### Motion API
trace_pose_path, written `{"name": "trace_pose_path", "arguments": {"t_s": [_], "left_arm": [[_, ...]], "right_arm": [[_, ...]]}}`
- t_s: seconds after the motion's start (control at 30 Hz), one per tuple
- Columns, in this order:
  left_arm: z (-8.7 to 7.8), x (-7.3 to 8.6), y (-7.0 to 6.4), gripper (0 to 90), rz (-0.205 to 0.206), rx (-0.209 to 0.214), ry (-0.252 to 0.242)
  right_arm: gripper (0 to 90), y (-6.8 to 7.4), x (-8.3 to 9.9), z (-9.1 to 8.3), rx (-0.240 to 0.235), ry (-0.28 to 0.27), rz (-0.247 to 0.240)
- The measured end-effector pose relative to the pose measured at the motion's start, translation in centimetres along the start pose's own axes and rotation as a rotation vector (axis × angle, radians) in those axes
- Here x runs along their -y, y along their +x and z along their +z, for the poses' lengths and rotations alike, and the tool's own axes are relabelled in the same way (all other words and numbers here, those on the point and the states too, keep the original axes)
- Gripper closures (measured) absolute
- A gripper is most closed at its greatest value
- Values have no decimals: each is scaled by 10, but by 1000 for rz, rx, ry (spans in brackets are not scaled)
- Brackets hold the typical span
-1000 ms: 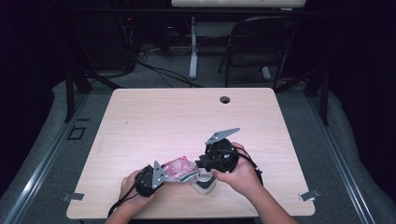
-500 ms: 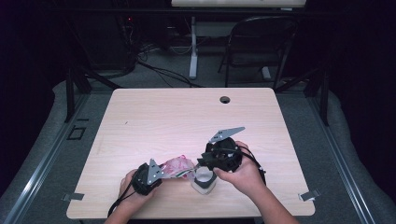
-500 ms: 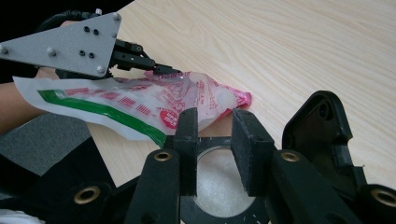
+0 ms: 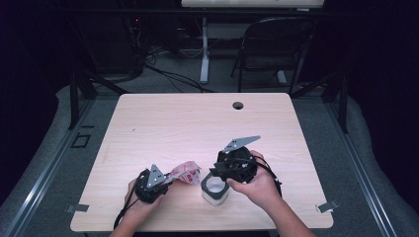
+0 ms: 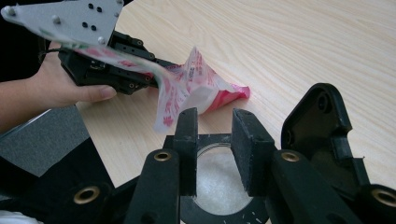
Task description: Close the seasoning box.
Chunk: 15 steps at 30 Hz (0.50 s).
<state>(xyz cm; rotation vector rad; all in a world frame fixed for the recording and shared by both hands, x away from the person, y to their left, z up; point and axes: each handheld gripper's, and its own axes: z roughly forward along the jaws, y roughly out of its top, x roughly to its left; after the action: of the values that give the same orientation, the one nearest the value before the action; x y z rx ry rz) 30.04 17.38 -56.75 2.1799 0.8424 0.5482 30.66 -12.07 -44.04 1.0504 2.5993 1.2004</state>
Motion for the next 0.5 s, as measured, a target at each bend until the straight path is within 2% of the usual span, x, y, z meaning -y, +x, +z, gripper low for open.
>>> {"name": "trace_pose_path", "arguments": {"t_s": [0.03,0.17,0.33,0.5], "left_arm": [[0,0,0,784,0,0,0],[-1,1,6,802,-47,20,-11],[-3,3,12,846,-97,24,-22],[-5,3,15,870,-124,24,-24]], "right_arm": [[719,0,0,0,0,0,0],[718,0,2,0,-3,-4,6],[717,-2,5,1,-4,-10,16],[716,-2,7,1,-2,-17,21]]}}
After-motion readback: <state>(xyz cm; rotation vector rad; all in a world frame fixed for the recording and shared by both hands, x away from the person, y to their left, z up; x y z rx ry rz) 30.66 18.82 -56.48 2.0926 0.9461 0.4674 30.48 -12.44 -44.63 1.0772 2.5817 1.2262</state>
